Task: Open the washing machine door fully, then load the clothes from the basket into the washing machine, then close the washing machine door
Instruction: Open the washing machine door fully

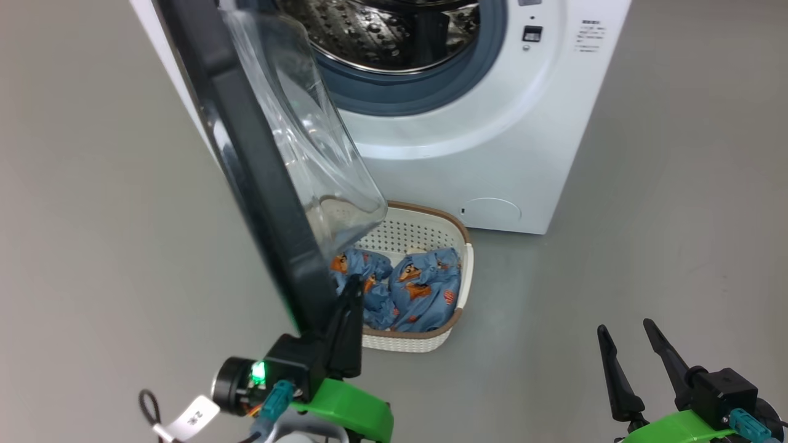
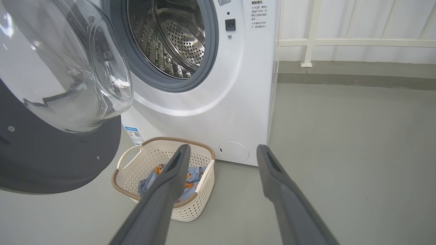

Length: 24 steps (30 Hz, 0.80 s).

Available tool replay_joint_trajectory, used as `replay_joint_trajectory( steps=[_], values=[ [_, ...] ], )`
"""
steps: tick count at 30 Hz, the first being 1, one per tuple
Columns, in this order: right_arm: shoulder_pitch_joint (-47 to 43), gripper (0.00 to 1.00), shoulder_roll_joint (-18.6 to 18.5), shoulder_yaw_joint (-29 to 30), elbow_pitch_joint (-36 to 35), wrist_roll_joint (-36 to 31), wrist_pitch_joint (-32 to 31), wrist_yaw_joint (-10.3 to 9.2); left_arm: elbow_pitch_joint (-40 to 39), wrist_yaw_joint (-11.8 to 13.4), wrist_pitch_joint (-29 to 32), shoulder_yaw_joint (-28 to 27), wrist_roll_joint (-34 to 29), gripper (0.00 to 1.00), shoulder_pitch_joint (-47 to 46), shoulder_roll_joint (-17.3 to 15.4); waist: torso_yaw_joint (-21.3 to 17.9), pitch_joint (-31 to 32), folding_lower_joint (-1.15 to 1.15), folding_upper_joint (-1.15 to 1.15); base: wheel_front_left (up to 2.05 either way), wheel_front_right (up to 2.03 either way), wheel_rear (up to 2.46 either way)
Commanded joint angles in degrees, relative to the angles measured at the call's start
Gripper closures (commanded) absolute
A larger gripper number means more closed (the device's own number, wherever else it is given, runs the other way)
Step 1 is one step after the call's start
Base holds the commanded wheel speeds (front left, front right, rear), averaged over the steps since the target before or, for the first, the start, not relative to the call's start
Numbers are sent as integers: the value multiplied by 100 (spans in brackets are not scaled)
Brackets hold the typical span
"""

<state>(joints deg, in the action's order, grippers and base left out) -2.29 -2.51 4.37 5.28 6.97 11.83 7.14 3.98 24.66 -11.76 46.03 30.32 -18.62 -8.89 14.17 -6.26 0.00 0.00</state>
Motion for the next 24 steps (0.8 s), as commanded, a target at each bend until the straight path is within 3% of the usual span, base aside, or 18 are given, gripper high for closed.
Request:
replay_joint_trajectory(
  steps=[1,13,24],
  values=[
    [128,0,-37,-132,-156,-57,-2,35,-133,211,-74,-390,-69,100,-70,-242,106,16,0,0,0,0,0],
    [81,0,-37,-33,-392,-168,-100,35,-599,662,-155,-715,-97,100,385,-555,502,6,0,0,0,0,0],
    [30,0,-43,-14,-672,-213,-231,35,-590,899,-277,-1605,53,100,626,-969,666,-92,0,0,0,0,0]
  ],
)
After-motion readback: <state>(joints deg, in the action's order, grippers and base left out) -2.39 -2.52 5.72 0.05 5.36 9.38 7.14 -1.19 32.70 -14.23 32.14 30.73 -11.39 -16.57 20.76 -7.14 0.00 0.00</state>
